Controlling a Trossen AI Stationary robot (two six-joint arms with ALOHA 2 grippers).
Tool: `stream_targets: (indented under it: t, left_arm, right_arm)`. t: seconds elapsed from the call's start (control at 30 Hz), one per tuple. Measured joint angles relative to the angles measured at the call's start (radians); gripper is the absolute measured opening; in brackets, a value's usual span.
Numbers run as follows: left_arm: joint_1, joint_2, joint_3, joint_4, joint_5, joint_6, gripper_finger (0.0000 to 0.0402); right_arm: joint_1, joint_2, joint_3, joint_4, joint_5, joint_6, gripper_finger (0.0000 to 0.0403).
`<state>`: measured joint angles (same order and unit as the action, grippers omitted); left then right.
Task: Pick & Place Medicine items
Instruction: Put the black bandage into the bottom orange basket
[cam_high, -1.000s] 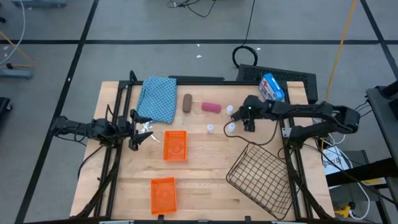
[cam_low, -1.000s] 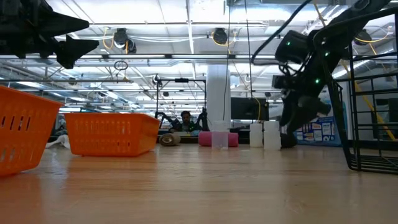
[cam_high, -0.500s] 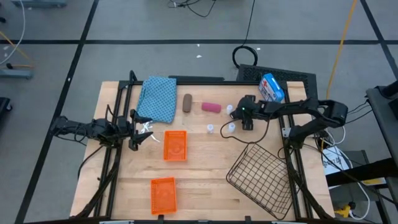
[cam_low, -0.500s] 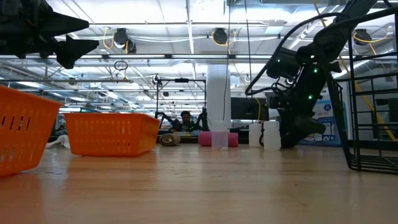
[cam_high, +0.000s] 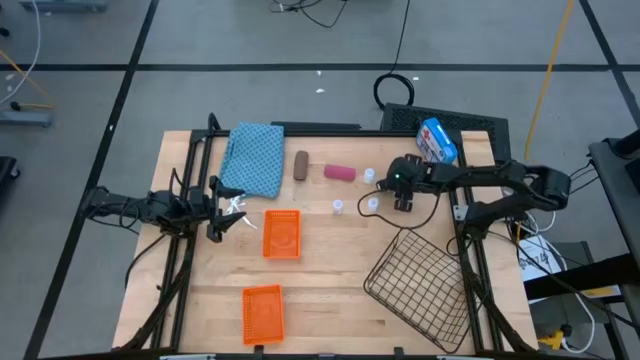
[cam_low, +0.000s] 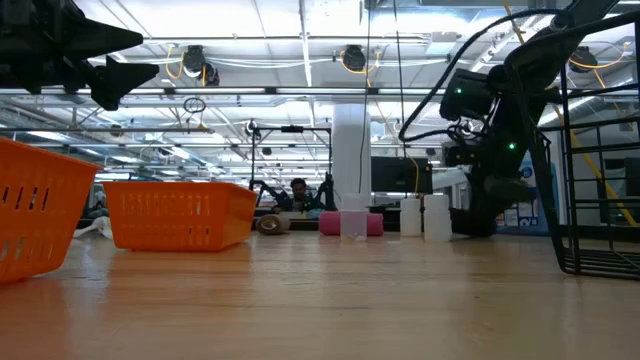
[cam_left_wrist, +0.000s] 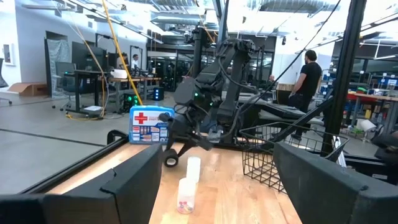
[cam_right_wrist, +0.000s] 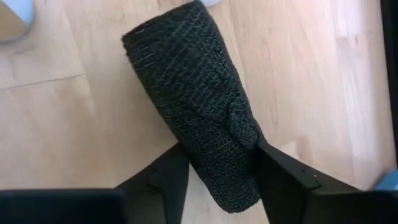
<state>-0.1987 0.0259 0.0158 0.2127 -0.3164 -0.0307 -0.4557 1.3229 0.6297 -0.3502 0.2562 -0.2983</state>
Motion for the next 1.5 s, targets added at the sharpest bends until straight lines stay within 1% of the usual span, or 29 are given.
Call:
stream_targets:
  t: [0.17, 0.43, 0.5, 0.67, 0.8, 0.87, 0.93, 1.1, 1.2, 1.27, 1.37, 1.5]
  left_arm:
    - [0.0, 0.0, 0.0, -0.001, 0.0, 0.0, 0.031]
    - [0.0, 0.0, 0.0, 0.0, 0.0, 0.0, 0.031]
    - [0.0, 0.0, 0.0, 0.0, 0.0, 0.0, 0.031]
    - [0.0, 0.0, 0.0, 0.0, 0.0, 0.0, 0.031]
    - [0.0, 0.0, 0.0, 0.0, 0.0, 0.0, 0.031]
    - [0.0, 0.0, 0.0, 0.0, 0.0, 0.0, 0.031]
    - [0.0, 0.0, 0.0, 0.0, 0.0, 0.0, 0.031]
    - [0.0, 0.0, 0.0, 0.0, 0.0, 0.0, 0.031]
    - [0.0, 0.0, 0.0, 0.002, 0.0, 0.0, 0.031]
    - [0.0, 0.0, 0.0, 0.008, 0.0, 0.0, 0.031]
    - [0.0, 0.0, 0.0, 0.037, 0.0, -0.001, 0.031]
    - [0.0, 0.0, 0.0, 0.102, 0.0, -0.044, 0.031]
  right_arm:
    - [0.0, -0.078, -0.001, -0.008, -0.002, 0.108, 0.0127]
    - [0.0, -0.236, 0.0, -0.043, -0.015, 0.28, 0.0125]
    - [0.0, -0.271, 0.0, -0.038, -0.061, 0.312, 0.0126]
    - [0.0, -0.33, 0.0, 0.033, -0.23, 0.362, 0.0126]
    - [0.001, -0.346, -0.002, 0.141, -0.371, 0.381, 0.0127]
    - [0.004, -0.347, -0.014, 0.235, -0.431, 0.394, 0.0127]
    - [0.018, -0.347, -0.037, 0.331, -0.467, 0.402, 0.0127]
    - [0.09, -0.346, -0.102, 0.62, -0.47, 0.419, 0.0127]
    - [0.151, -0.346, -0.142, 0.762, -0.471, 0.454, 0.0127]
    - [0.197, -0.347, -0.161, 0.812, -0.471, 0.466, 0.0127]
    - [0.261, -0.346, -0.187, 0.843, -0.471, 0.462, 0.0127]
    - [0.313, -0.347, -0.19, 0.887, -0.47, 0.435, 0.0127]
